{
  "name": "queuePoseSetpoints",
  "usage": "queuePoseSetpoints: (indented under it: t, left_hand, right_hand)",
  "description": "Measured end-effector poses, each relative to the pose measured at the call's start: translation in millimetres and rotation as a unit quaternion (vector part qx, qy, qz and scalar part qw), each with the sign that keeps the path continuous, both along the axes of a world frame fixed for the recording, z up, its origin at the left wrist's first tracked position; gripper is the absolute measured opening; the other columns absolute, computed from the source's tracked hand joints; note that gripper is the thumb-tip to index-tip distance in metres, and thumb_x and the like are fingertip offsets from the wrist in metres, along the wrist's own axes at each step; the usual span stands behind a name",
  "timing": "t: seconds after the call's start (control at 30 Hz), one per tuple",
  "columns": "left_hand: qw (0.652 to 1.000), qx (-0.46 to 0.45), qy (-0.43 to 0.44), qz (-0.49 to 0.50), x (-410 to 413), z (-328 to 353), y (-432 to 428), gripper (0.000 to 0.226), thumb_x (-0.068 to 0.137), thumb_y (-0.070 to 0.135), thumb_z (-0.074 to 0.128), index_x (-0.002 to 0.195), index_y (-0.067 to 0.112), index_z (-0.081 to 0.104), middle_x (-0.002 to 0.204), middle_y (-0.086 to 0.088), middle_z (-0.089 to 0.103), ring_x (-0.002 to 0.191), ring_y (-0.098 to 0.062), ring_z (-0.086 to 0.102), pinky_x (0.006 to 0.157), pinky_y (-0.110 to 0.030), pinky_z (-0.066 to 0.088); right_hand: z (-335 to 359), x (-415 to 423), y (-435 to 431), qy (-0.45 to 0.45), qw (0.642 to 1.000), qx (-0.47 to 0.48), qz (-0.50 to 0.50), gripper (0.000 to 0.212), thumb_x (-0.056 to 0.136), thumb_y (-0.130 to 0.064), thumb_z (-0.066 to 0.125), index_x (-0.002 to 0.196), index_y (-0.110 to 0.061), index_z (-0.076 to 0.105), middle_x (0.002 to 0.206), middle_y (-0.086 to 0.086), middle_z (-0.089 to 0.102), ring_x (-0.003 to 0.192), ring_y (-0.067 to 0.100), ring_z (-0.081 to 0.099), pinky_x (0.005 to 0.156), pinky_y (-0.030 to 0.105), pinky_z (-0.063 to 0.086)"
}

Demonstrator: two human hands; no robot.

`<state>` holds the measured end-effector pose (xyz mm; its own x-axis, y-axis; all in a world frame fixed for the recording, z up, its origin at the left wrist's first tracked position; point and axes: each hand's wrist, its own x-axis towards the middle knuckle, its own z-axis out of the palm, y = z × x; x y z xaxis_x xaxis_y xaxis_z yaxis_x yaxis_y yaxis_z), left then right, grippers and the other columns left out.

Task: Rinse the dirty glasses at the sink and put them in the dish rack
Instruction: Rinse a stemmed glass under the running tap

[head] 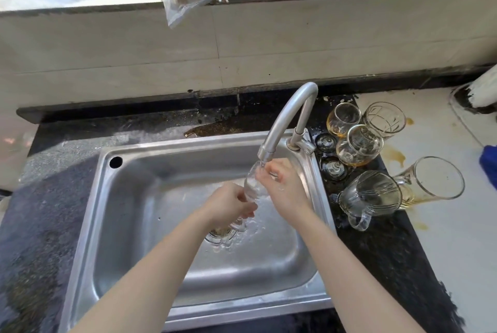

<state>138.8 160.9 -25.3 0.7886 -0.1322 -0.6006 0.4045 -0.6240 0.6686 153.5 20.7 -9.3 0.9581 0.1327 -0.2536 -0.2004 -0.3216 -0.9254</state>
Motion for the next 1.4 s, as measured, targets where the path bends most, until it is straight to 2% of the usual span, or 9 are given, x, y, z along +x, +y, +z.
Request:
queuePoseSetpoints:
  t: [0.17,0.27,0.43,0.57,0.93,1.07,1.17,1.3,1.4]
  left_hand:
    - [0.998,-0.024,0.004,0.050,-8,-18,5,0.013,0.085,0.009,0.070,0.076,0.016,0.064,0.079,-0.008,0.069,0.064,-0.015,0.063,0.053,-0.019,0.050]
    - [0.998,-0.014,0.020,0.056,-12,-25,10,0.011,0.084,0.012,0.072,0.087,0.002,0.069,0.081,-0.009,0.068,0.067,-0.019,0.059,0.064,-0.030,0.054]
    - [0.994,-0.038,0.043,0.094,-15,-29,13,0.019,0.084,0.008,0.071,0.096,-0.006,0.068,0.085,-0.013,0.066,0.071,-0.020,0.057,0.064,-0.027,0.053]
    - [0.993,-0.040,0.044,0.099,-13,-28,13,0.016,0.084,0.007,0.070,0.095,-0.005,0.069,0.083,-0.012,0.066,0.070,-0.019,0.056,0.062,-0.024,0.051]
    - [0.995,-0.008,0.038,0.092,-8,-24,18,0.015,0.085,0.014,0.070,0.079,0.001,0.066,0.066,-0.002,0.066,0.062,-0.018,0.056,0.060,-0.021,0.047]
    - [0.996,0.038,0.043,0.069,-5,-16,20,0.026,0.087,0.022,0.067,0.066,0.008,0.064,0.060,-0.006,0.065,0.051,-0.013,0.054,0.050,-0.018,0.043]
    - [0.991,0.120,0.051,0.021,-1,-6,19,0.034,0.086,0.028,0.065,0.055,0.014,0.063,0.060,-0.008,0.067,0.043,-0.008,0.054,0.049,-0.015,0.043]
    - [0.980,0.192,0.054,-0.024,4,14,8,0.020,0.077,0.017,0.058,0.068,0.004,0.070,0.069,-0.011,0.073,0.060,-0.020,0.067,0.064,-0.029,0.055]
    - [0.973,0.216,0.058,-0.054,4,27,-3,0.020,0.073,0.012,0.050,0.061,0.008,0.065,0.057,-0.007,0.067,0.059,-0.020,0.066,0.056,-0.026,0.050]
  right_hand:
    - [10,3,-18,-0.087,0.988,-0.127,0.014,0.009,0.091,-0.023,0.060,0.085,-0.024,0.066,0.101,-0.006,0.056,0.102,0.009,0.049,0.087,0.019,0.034]
    - [12,19,-37,-0.132,0.943,-0.304,-0.011,0.022,0.093,-0.015,0.052,0.112,-0.009,0.062,0.116,0.003,0.055,0.111,0.019,0.049,0.088,0.026,0.038]
    - [-2,49,-44,-0.023,0.856,-0.509,0.091,0.047,0.092,-0.002,0.047,0.138,0.000,0.035,0.137,0.015,0.043,0.126,0.029,0.041,0.095,0.037,0.043]
    - [1,63,-42,-0.010,0.804,-0.580,0.129,0.036,0.095,-0.001,0.044,0.130,-0.002,0.046,0.129,0.016,0.051,0.120,0.030,0.051,0.089,0.037,0.047]
    - [17,90,-34,0.018,0.808,-0.577,0.118,0.035,0.091,0.003,0.046,0.125,-0.003,0.051,0.122,0.014,0.056,0.113,0.033,0.056,0.079,0.036,0.045]
    - [23,74,-30,-0.046,0.791,-0.595,0.137,0.035,0.090,0.005,0.046,0.123,-0.003,0.053,0.123,0.014,0.055,0.108,0.033,0.060,0.078,0.036,0.047]
    - [24,56,-25,-0.100,0.810,-0.560,0.146,0.032,0.090,-0.001,0.046,0.121,-0.007,0.053,0.121,0.012,0.054,0.104,0.032,0.061,0.070,0.034,0.040]
    - [13,28,-19,-0.066,0.881,-0.398,0.248,0.049,0.086,0.000,0.048,0.131,-0.018,0.053,0.129,0.006,0.051,0.119,0.027,0.051,0.090,0.033,0.041]
    - [-3,8,-20,-0.047,0.877,-0.356,0.319,0.066,0.084,0.002,0.052,0.142,-0.025,0.040,0.146,0.002,0.035,0.135,0.022,0.034,0.105,0.035,0.037]
